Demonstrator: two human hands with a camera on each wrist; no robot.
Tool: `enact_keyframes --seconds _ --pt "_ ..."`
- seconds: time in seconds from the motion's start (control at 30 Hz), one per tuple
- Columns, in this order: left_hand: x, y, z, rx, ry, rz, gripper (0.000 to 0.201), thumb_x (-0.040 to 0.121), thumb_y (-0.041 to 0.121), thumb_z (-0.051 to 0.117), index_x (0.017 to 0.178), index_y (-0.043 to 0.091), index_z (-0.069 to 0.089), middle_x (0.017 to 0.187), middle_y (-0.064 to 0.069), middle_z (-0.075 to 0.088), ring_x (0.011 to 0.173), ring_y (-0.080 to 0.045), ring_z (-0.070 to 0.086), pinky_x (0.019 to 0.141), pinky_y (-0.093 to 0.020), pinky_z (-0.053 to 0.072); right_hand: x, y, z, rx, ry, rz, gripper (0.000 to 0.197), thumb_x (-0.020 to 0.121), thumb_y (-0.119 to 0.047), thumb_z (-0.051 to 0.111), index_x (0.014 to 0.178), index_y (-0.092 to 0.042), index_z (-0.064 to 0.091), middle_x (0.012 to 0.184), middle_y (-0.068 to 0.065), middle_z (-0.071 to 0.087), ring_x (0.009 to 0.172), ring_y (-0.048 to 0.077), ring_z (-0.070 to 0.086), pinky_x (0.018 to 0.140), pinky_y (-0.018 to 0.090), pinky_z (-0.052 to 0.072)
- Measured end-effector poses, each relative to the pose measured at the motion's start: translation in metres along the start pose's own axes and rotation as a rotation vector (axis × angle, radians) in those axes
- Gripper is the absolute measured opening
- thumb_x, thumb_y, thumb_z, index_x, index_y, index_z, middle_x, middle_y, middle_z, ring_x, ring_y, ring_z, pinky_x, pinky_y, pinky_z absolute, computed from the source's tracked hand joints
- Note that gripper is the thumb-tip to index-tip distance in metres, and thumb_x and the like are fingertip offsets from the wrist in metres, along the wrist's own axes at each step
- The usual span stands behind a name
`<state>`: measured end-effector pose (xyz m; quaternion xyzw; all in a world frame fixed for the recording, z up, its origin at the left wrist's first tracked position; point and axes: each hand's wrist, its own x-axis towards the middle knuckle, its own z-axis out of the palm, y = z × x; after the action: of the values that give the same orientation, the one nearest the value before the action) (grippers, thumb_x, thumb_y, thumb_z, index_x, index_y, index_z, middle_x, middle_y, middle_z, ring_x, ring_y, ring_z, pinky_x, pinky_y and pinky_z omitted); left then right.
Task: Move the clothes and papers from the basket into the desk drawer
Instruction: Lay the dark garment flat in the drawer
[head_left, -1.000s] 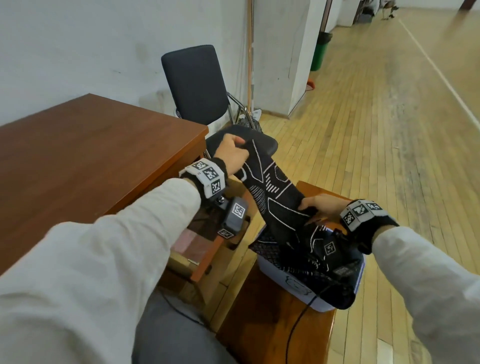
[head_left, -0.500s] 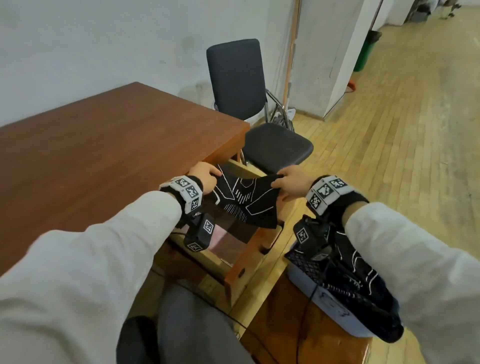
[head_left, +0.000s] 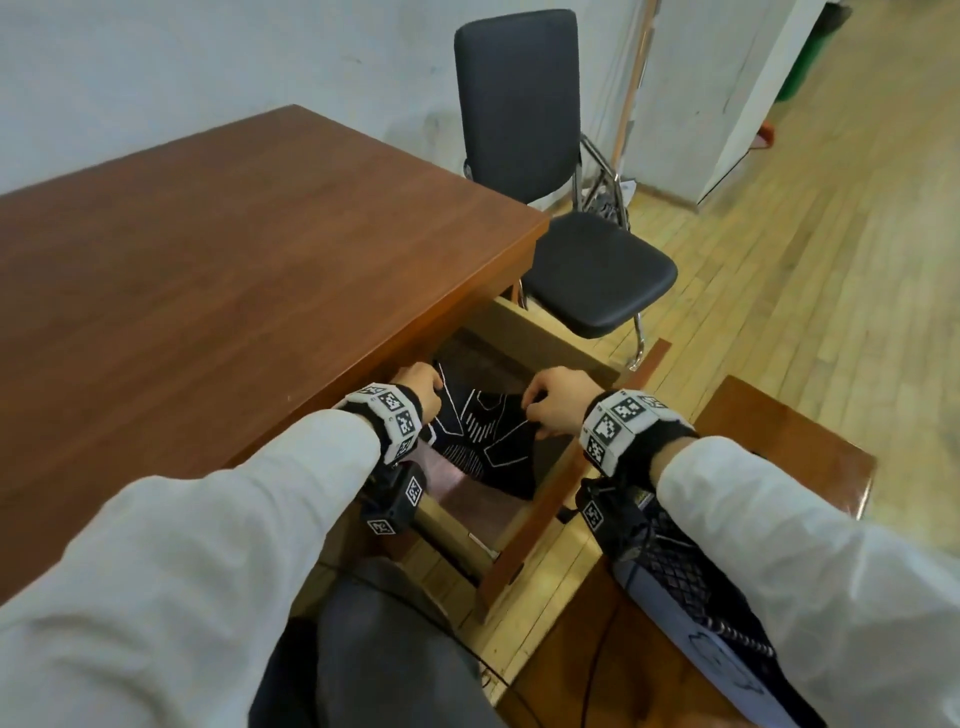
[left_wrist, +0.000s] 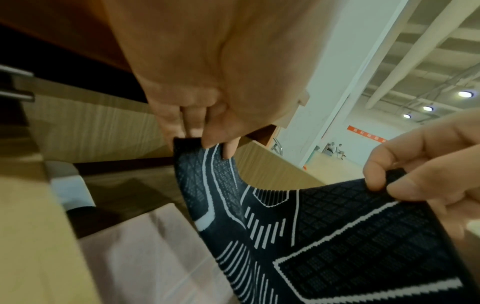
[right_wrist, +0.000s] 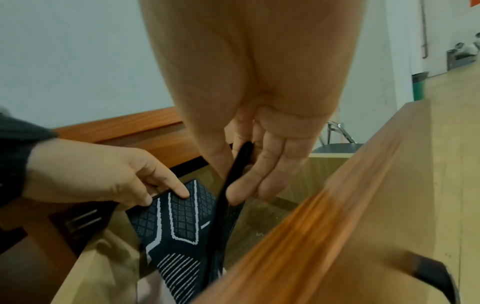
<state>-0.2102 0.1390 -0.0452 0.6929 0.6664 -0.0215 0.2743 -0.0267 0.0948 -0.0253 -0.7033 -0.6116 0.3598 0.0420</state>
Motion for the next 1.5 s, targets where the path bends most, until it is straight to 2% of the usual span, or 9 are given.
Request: enact_keyframes --seconds 0.33,0.43,0.6,0.8,0.9,1.0,1.13,1.23,1.5 --pt "0.021 -0.029 0.022 0.126 -0.116 -0.032 0.034 0.094 -0.002 0.048 0.125 0.006 0.060 0.132 -0.019 0.056 0.118 -0.033 0.057 0.095 -0.034 0.046 0.030 0.003 0.034 -0.215 -0.230 -0.041 0.019 0.092 -0.021 0.058 0.100 -0.011 0.072 0.086 0.005 0.074 0.080 0.017 0.070 0.078 0.028 0.056" --pt "0.025 -0.039 0.025 0.121 -0.132 -0.046 0.037 0.093 -0.006 0.048 0.124 0.007 0.061 0.131 -0.017 0.057 0.117 -0.032 0.058 0.092 -0.032 0.046 0.034 0.010 0.046 -0.325 -0.253 -0.105 0.017 0.090 -0.025 0.061 0.100 -0.018 0.073 0.101 0.001 0.072 0.095 0.017 0.066 0.082 0.028 0.052" --pt "0.030 -0.050 0.032 0.080 -0.084 -0.076 0.032 0.092 -0.009 0.046 0.115 0.001 0.065 0.126 -0.019 0.059 0.108 -0.031 0.061 0.076 -0.026 0.039 0.040 0.019 0.062 -0.389 -0.382 -0.118 0.013 0.089 -0.030 0.059 0.095 -0.028 0.070 0.105 -0.002 0.073 0.095 0.015 0.067 0.081 0.025 0.049" --pt "0.037 -0.052 0.038 0.111 -0.078 -0.132 0.030 0.094 -0.003 0.048 0.119 -0.001 0.063 0.127 -0.017 0.060 0.116 -0.030 0.059 0.081 -0.027 0.042 0.039 0.016 0.063 -0.429 -0.515 -0.101 0.025 0.095 -0.019 0.053 0.113 -0.018 0.070 0.106 0.000 0.069 0.087 0.011 0.059 0.075 0.022 0.043" --pt "0.040 -0.051 0.039 0.152 -0.074 -0.144 0.030 0.093 -0.002 0.050 0.121 -0.002 0.060 0.127 -0.018 0.060 0.117 -0.031 0.059 0.093 -0.031 0.047 0.041 0.017 0.065 -0.439 -0.531 -0.083 0.029 0.096 -0.013 0.048 0.115 -0.017 0.070 0.120 0.003 0.066 0.101 0.018 0.062 0.079 0.023 0.043" --pt "0.041 -0.051 0.041 0.199 -0.100 -0.142 0.031 0.092 -0.003 0.050 0.121 0.000 0.061 0.124 -0.017 0.062 0.114 -0.032 0.060 0.091 -0.033 0.048 0.042 0.017 0.071 -0.514 -0.540 -0.055 0.030 0.096 -0.013 0.049 0.119 -0.012 0.068 0.128 0.003 0.062 0.117 0.023 0.057 0.088 0.025 0.045" --pt "0.036 -0.052 0.044 0.250 -0.124 -0.161 0.031 0.090 0.004 0.052 0.119 0.005 0.062 0.118 -0.015 0.065 0.107 -0.032 0.063 0.085 -0.034 0.048 0.042 0.016 0.076 -0.685 -0.575 -0.014 0.036 0.096 -0.026 0.053 0.123 -0.003 0.062 0.124 0.011 0.061 0.112 0.026 0.058 0.093 0.034 0.047" --pt "0.035 -0.049 0.044 0.193 -0.103 -0.169 0.032 0.089 0.003 0.054 0.121 0.004 0.061 0.121 -0.016 0.063 0.110 -0.032 0.062 0.091 -0.035 0.050 0.041 0.018 0.072 -0.643 -0.475 -0.023 0.027 0.094 -0.023 0.055 0.109 -0.003 0.066 0.107 0.013 0.062 0.096 0.026 0.060 0.076 0.030 0.043" --pt "0.014 -0.028 0.033 -0.019 -0.068 -0.083 0.033 0.092 -0.003 0.047 0.119 0.008 0.064 0.129 -0.012 0.057 0.118 -0.028 0.056 0.094 -0.030 0.045 0.032 0.014 0.047 -0.216 -0.179 -0.152 0.023 0.094 -0.025 0.054 0.104 -0.025 0.074 0.112 -0.002 0.069 0.101 0.017 0.063 0.090 0.028 0.050"
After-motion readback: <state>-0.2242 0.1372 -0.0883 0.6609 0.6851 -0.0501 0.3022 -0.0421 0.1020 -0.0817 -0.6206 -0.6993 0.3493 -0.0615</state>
